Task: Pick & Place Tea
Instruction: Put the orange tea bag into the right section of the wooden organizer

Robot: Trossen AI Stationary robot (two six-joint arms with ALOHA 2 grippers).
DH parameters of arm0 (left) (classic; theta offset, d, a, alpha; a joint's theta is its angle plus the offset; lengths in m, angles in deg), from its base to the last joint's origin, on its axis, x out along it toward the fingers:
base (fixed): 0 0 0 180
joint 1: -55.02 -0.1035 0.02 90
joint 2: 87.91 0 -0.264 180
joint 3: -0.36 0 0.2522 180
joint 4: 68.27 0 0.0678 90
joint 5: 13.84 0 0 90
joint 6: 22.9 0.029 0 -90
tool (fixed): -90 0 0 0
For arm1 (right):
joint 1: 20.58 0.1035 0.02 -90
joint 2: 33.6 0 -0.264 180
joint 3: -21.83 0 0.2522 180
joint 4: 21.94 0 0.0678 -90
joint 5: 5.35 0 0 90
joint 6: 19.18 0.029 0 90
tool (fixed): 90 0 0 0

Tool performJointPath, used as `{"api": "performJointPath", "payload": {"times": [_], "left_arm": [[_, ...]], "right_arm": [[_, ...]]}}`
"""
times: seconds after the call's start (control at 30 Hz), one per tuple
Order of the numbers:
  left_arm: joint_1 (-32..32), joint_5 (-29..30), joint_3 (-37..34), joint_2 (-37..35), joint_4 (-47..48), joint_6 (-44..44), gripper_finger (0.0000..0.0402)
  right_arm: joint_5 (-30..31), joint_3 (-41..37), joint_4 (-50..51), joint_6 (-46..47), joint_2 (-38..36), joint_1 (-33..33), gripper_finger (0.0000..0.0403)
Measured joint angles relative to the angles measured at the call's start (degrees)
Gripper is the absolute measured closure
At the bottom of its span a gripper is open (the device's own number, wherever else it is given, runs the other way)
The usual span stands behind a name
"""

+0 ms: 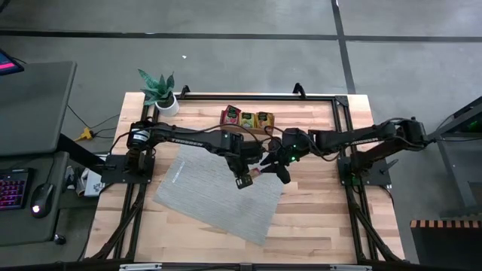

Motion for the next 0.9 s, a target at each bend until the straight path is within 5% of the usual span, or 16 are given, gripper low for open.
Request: {"api": "performJointPath", "payload": {"times": [0.23,0.53,0.9], "left_arm": [[0.0,4.6,0.0,0.0,-1.8,2.8,0.0401],[0.3,8.9,3.8,0.1,-0.2,7.0,0.0401],[0.4,11.5,8.0,0.1,4.5,8.6,0.0401]], "right_arm": [[1.8,0.0,1.1,-4.1,0.1,0.0,0.0199],[7.1,0.0,4.5,-6.3,0.1,-0.6,0.0194],[2.0,0.0,9.1,-6.1,-3.3,-4.5,0.0194]]}}
